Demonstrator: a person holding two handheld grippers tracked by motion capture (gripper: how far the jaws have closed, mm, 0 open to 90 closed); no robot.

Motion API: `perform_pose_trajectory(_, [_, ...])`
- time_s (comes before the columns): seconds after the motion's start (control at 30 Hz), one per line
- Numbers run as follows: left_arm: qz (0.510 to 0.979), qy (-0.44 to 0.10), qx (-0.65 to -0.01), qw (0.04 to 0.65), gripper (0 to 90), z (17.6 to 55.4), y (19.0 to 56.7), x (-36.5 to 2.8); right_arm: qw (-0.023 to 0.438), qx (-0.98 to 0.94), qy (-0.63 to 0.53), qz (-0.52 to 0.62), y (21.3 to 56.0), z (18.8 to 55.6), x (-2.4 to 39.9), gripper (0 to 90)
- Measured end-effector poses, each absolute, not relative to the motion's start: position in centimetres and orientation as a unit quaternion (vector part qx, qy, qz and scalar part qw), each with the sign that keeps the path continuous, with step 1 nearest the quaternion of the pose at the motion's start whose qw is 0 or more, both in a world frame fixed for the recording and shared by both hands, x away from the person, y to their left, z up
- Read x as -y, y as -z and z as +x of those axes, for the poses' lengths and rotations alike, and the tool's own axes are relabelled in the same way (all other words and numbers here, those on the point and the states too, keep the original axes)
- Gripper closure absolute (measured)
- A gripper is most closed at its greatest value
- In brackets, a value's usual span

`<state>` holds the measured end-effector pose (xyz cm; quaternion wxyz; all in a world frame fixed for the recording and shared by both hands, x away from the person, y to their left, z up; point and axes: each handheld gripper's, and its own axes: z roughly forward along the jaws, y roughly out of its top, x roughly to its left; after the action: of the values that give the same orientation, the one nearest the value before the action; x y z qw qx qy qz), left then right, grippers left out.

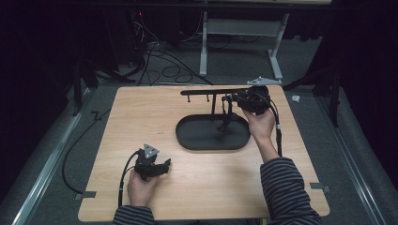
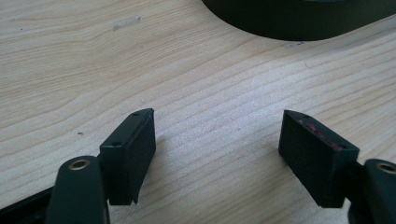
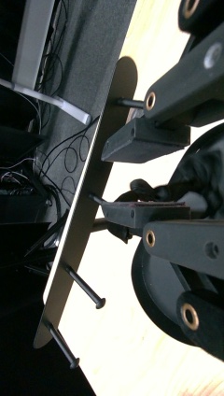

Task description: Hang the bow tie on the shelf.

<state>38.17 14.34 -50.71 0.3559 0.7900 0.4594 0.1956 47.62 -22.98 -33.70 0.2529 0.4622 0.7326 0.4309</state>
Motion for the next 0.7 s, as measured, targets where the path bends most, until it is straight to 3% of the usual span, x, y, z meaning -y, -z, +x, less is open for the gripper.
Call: perform_pose_trajectory(0.7, [0.791, -0.195, -0.458, 0.355, 27.8, 38.2, 50.7, -14.4, 0.247, -0.722, -0.436, 0.477, 34.1, 44.8, 26.0, 58.9])
